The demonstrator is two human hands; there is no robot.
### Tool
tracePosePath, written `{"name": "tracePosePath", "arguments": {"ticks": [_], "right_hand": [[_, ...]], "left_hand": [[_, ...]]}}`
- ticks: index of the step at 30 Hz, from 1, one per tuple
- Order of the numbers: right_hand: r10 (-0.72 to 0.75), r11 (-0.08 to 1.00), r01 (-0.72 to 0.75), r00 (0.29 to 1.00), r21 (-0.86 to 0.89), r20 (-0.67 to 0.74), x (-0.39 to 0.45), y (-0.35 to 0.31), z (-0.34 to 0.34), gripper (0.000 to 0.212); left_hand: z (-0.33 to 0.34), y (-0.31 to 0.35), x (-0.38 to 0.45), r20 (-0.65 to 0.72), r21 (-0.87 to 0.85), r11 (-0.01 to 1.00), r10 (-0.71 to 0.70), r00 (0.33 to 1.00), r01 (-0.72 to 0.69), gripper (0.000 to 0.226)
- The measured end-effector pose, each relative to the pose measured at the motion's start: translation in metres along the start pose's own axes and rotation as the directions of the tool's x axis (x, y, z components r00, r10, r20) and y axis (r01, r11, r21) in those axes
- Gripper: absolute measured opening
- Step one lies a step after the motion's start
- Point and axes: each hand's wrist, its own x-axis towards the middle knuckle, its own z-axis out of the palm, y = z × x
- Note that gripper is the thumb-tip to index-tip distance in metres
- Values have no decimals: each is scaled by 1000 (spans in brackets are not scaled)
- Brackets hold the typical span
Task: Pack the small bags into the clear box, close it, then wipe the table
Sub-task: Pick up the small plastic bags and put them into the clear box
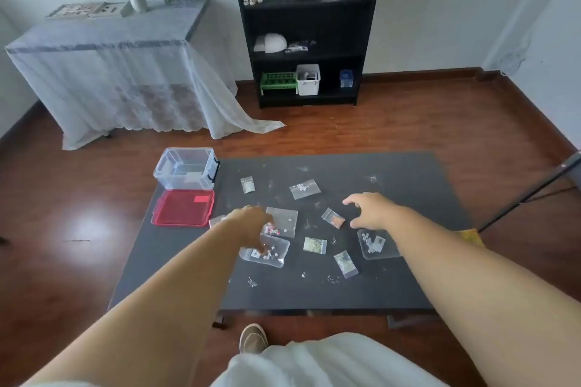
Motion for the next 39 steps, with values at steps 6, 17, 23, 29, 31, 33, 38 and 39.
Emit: {"name": "tracePosePath", "arguments": {"ticks": [6,17,23,29,31,33,38,39], "right_hand": [[-19,998,18,1000,-67,-6,-16,27,20,53],[27,982,-30,999,-185,-20,-18,43,23,68],[35,991,-39,999,-128,-29,-19,46,20,49],[18,1000,-18,1000,6,-21,-21,52,22,38],[18,998,-17,1000,56,-16,-21,56,19,37],[36,992,-33,999,120,-26,-21,57,13,36],[18,982,-4,997,187,-69,-19,37,-8,33],[8,981,6,997,194,-74,-18,29,-12,32]], "left_hand": [[30,-2,-7,-84,-123,992,-16,996,6,73],[36,-5,-12,-131,-261,965,-45,990,9,60],[42,-6,-20,-154,-398,915,-133,979,62,46],[51,-5,-34,-173,-577,813,-209,963,72,31],[52,-6,-39,-200,-626,777,-235,951,61,30],[51,-8,-44,-221,-658,751,-255,941,49,30],[40,-21,-55,-254,-722,691,-304,918,29,32],[36,-26,-57,-279,-727,686,-306,910,8,33]]}}
